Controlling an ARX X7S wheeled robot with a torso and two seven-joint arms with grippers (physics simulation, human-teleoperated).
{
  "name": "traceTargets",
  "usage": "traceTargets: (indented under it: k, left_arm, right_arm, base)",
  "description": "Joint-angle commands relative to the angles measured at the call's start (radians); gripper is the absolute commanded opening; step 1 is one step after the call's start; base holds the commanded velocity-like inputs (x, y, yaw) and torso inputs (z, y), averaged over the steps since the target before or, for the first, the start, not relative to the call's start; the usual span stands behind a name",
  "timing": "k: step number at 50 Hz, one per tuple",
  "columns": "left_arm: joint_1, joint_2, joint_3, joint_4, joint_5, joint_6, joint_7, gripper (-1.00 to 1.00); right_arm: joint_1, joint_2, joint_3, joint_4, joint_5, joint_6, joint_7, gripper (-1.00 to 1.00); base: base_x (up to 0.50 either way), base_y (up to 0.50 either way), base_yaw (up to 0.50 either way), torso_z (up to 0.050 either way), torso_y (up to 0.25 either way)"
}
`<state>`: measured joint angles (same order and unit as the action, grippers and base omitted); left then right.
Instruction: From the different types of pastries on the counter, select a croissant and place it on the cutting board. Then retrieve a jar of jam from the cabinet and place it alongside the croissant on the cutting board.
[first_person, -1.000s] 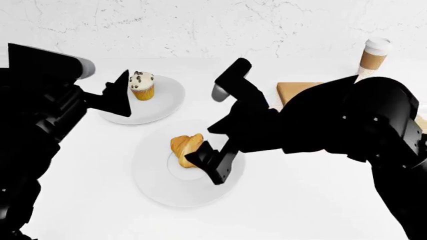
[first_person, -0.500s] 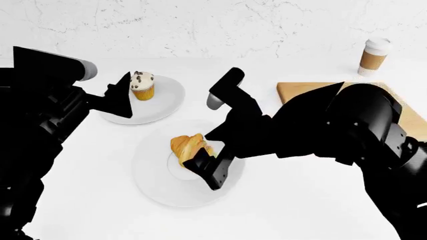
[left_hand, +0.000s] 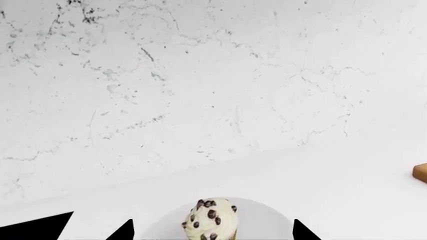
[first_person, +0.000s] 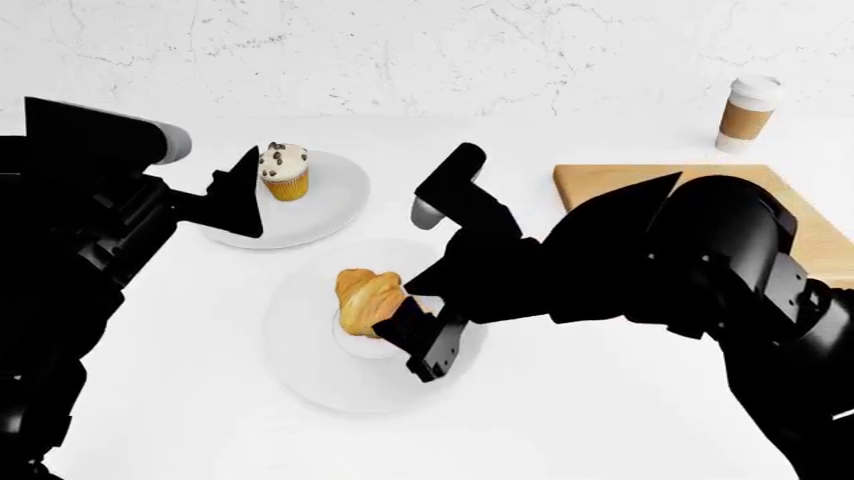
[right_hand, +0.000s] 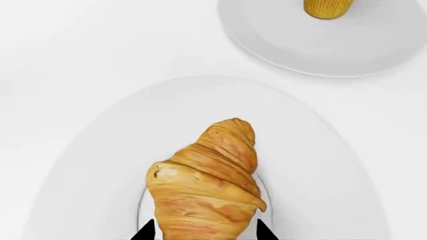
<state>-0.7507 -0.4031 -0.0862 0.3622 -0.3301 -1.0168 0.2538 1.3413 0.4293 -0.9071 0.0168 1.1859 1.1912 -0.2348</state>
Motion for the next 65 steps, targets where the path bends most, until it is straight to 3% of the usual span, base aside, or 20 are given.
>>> traceTargets:
  k: [1, 13, 28, 42, 56, 65]
  left_arm:
    - [0.009, 0.0, 0.0, -0.012, 0.001, 0.02, -0.001, 1.0]
    - [0.005, -0.001, -0.003, -0.002, -0.006, 0.016, -0.004, 1.0]
    - [-0.021, -0.009, -0.027, 0.099, -0.046, -0.085, -0.022, 1.0]
    - [-0.043, -0.045, -0.044, 0.191, -0.073, -0.183, -0.035, 1.0]
    - [-0.021, -0.031, 0.003, 0.135, -0.043, -0.097, -0.042, 1.0]
    - [-0.039, -0.044, -0.029, 0.187, -0.075, -0.173, -0.045, 1.0]
  right_arm:
    - [-0.002, 0.008, -0.01, -0.021, -0.002, -0.004, 0.006, -1.0]
    - [0.029, 0.056, 0.058, -0.151, 0.047, 0.006, 0.104, -1.0]
    - [0.245, 0.112, 0.226, -0.282, 0.254, 0.136, 0.381, -1.0]
    - [0.343, 0.31, 0.337, -0.206, 0.441, 0.216, 0.651, -1.0]
    - [0.323, 0.413, 0.32, -0.069, 0.33, 0.195, 0.714, -1.0]
    - [0.277, 0.407, 0.315, 0.038, 0.295, 0.154, 0.799, -1.0]
  base:
    - [0.0, 0.0, 0.0, 0.0, 0.0]
    - [0.0, 0.0, 0.0, 0.0, 0.0]
    - [0.0, 0.0, 0.0, 0.0, 0.0]
    - [0.0, 0.0, 0.0, 0.0, 0.0]
    - [0.0, 0.0, 0.0, 0.0, 0.0]
    - [0.0, 0.0, 0.0, 0.0, 0.0]
